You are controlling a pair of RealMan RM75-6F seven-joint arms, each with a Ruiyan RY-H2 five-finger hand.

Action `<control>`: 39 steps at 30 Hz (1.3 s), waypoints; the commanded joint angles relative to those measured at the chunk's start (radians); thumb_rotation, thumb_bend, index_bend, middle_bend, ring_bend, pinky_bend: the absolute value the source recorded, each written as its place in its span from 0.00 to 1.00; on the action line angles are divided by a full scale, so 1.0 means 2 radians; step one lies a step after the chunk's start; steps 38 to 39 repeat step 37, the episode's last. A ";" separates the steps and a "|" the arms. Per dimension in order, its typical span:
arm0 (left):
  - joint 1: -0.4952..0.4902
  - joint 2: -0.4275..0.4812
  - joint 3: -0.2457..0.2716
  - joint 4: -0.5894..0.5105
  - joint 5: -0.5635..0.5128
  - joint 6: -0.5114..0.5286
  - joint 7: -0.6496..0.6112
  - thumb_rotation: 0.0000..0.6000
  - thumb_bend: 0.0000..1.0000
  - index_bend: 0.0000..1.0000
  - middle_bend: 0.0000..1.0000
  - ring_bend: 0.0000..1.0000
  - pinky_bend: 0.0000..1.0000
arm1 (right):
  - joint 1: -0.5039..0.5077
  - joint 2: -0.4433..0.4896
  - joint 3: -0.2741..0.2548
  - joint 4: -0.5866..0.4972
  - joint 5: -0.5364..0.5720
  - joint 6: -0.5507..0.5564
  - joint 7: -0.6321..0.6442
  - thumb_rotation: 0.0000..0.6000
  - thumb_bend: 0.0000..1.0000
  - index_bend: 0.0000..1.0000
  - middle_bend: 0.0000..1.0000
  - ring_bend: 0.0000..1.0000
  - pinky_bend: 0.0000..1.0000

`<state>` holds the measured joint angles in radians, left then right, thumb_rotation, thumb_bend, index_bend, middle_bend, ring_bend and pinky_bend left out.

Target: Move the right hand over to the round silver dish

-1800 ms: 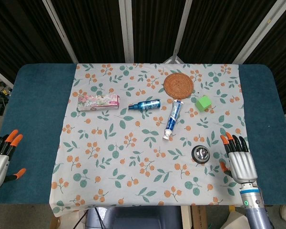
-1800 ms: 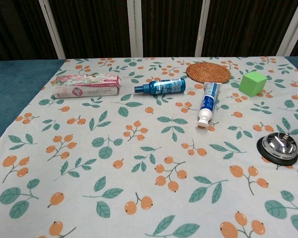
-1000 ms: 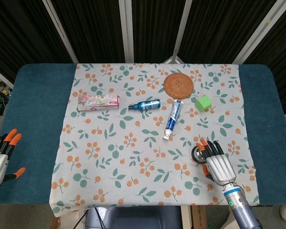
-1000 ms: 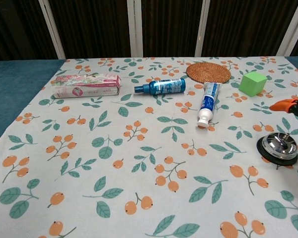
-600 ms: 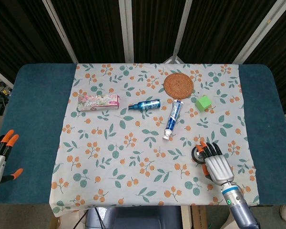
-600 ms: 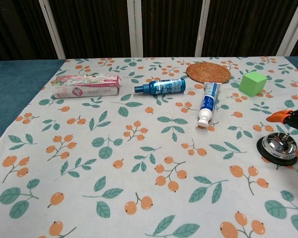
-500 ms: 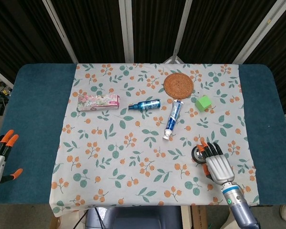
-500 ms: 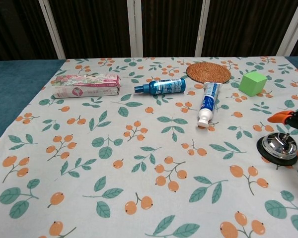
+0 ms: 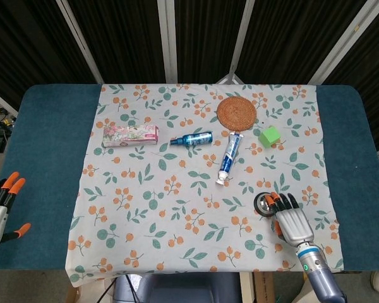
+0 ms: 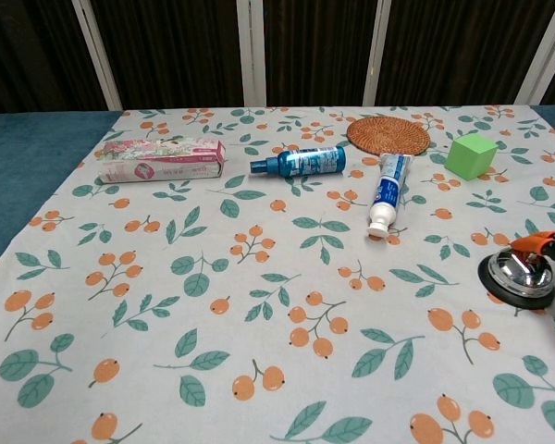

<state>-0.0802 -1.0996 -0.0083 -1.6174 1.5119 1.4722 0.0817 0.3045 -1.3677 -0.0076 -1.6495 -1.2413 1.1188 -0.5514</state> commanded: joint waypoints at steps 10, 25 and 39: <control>0.000 0.001 0.000 -0.001 0.002 0.001 -0.001 1.00 0.03 0.00 0.00 0.00 0.00 | 0.000 -0.007 -0.016 -0.008 0.040 -0.003 -0.058 1.00 0.67 0.00 0.00 0.00 0.00; 0.000 0.000 -0.001 -0.001 0.001 0.001 0.001 1.00 0.03 0.00 0.00 0.00 0.00 | -0.017 0.046 0.029 -0.050 -0.036 0.080 0.082 1.00 0.61 0.00 0.00 0.00 0.00; 0.001 0.001 0.000 0.001 0.001 0.000 -0.003 1.00 0.03 0.00 0.00 0.00 0.00 | -0.070 0.088 0.004 -0.035 -0.126 0.176 0.142 1.00 0.44 0.00 0.00 0.00 0.00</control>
